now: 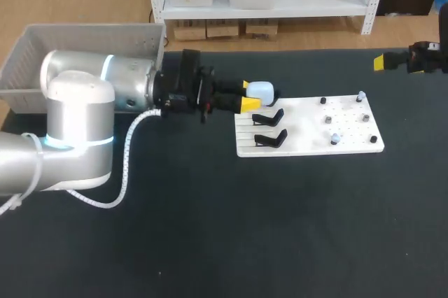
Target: Pick up each earbud case from the left stands, insert the matching earbuds, close the lid, and place the case in the box.
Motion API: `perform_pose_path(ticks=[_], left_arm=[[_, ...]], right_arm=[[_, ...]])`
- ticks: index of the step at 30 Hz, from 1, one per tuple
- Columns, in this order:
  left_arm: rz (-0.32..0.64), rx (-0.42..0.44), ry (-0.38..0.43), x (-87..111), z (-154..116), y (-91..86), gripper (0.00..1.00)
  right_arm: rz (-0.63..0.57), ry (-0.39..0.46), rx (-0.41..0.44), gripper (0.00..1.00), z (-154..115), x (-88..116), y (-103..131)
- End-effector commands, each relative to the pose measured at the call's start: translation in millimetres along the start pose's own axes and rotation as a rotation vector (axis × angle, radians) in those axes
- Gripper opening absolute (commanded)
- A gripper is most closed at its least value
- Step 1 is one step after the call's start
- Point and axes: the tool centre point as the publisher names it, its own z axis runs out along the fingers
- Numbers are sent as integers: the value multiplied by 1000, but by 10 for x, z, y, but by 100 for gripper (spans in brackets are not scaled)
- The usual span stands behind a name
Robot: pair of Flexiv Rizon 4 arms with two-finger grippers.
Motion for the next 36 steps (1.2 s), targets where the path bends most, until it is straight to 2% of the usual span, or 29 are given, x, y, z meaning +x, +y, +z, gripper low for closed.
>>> perform_pose_path(ticks=[1,9,18,26,36], left_arm=[[6,-12,5,-7,9,-31,0],[1,12,43,16,30,-44,0],[1,13,43,18,36,-41,0],[1,13,43,18,36,-41,0],[1,13,43,18,36,-41,0]], right_arm=[[0,0,1,100,-3,1,3],[0,0,1,100,-3,1,3],[0,0,1,100,-3,1,3],[-84,-72,-8,100,-195,142,524],[-167,18,-96,100,-120,309,1248]])
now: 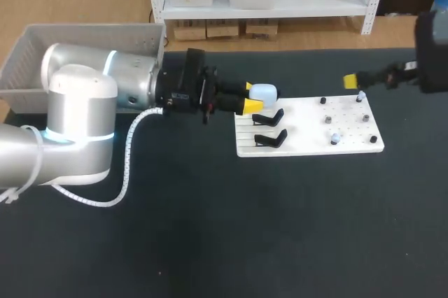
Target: Pick up each earbud case from the left stands, insert the matching earbuds, close the lid, and place the case in the box.
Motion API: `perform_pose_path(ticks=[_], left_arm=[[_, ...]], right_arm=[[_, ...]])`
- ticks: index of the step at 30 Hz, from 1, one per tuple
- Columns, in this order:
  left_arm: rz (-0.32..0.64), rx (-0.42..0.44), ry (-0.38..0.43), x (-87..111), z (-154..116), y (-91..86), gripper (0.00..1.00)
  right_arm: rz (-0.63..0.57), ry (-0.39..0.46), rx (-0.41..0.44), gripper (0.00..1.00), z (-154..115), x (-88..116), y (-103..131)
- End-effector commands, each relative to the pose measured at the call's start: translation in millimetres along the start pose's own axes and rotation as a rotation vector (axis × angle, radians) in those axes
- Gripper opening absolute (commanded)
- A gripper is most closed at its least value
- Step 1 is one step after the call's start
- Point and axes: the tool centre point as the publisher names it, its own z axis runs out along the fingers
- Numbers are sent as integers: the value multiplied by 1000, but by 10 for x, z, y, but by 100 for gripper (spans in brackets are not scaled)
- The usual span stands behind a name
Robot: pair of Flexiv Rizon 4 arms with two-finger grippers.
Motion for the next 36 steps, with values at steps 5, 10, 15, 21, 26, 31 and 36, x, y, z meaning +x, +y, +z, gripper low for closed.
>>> perform_pose_path(ticks=[5,10,15,21,26,31,36], left_arm=[[1,-1,-2,6,-4,-1,0],[1,-1,-2,6,-4,-1,0],[1,-1,-2,6,-4,-1,0],[1,-1,-2,6,-4,-1,0],[1,-1,-2,6,-4,-1,0],[1,-1,-2,6,-4,-1,0],[1,-1,-2,6,-4,-1,0]], right_arm=[[-39,88,-16,100,191,-50,500],[-59,151,-42,100,370,-1,656],[-78,192,-58,100,513,45,785],[-92,217,-76,100,626,70,917],[-101,237,-84,100,706,105,996],[-83,252,-84,100,781,126,983],[-73,266,-84,100,864,144,978]])
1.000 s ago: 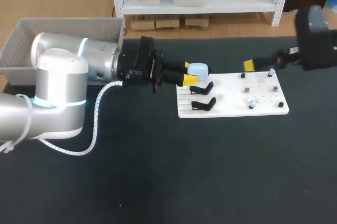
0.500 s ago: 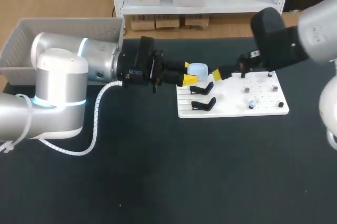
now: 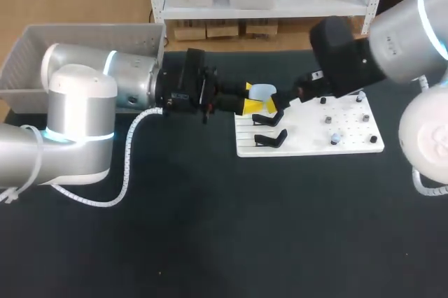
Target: Pick up each earbud case from the left stands, insert the matching earbuds, close the lid, and place the case in the box.
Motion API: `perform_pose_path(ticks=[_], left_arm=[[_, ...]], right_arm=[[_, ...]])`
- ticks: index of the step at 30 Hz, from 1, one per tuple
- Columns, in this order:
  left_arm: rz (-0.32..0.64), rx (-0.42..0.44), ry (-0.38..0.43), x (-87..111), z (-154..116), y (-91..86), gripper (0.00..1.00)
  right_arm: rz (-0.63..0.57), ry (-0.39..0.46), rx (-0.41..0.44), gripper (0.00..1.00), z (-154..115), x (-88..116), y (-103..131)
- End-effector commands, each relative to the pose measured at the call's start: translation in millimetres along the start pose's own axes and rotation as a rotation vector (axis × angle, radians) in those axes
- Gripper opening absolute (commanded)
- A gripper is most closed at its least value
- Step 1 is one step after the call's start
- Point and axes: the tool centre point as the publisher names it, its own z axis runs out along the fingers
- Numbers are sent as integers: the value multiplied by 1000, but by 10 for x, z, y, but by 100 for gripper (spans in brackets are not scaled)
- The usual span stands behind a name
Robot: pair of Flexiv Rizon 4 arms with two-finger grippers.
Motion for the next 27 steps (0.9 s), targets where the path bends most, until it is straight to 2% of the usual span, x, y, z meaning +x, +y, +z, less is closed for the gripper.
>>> perform_pose_path(ticks=[1,16,27], left_arm=[[2,-2,-2,6,-3,-3,0],[2,-2,-2,6,-3,-3,0],[2,-2,-2,6,-3,-3,0]], right_arm=[[1,13,-4,100,97,-40,-4],[16,38,12,100,299,-97,-142],[50,36,33,100,349,-110,-278]])
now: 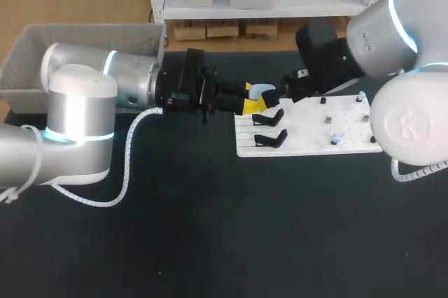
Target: Pick up each earbud case from the left stands, insert the matching earbuds, close the lid, and place the case in the box.
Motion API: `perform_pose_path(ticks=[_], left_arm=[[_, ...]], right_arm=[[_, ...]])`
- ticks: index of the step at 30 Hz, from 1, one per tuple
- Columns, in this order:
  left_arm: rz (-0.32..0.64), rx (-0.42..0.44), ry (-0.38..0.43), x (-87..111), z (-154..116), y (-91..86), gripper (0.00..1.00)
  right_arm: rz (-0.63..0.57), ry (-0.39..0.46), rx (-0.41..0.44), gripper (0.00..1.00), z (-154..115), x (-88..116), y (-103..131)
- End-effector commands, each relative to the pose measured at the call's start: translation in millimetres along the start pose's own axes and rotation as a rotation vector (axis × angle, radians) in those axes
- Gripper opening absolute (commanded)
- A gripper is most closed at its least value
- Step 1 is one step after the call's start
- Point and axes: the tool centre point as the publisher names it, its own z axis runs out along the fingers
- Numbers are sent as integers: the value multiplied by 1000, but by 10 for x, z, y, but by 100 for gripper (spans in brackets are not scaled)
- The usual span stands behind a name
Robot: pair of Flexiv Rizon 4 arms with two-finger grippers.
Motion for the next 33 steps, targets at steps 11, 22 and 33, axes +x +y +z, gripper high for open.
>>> perform_pose_path(ticks=[11,22,33], left_arm=[[2,-2,-2,7,-2,-4,0],[2,-2,-2,7,-2,-4,0],[2,-2,-2,7,-2,-4,0]], right_arm=[[33,-9,22,100,38,-17,-133],[48,-24,34,100,52,-33,-165],[62,-36,45,100,64,-56,-188]])
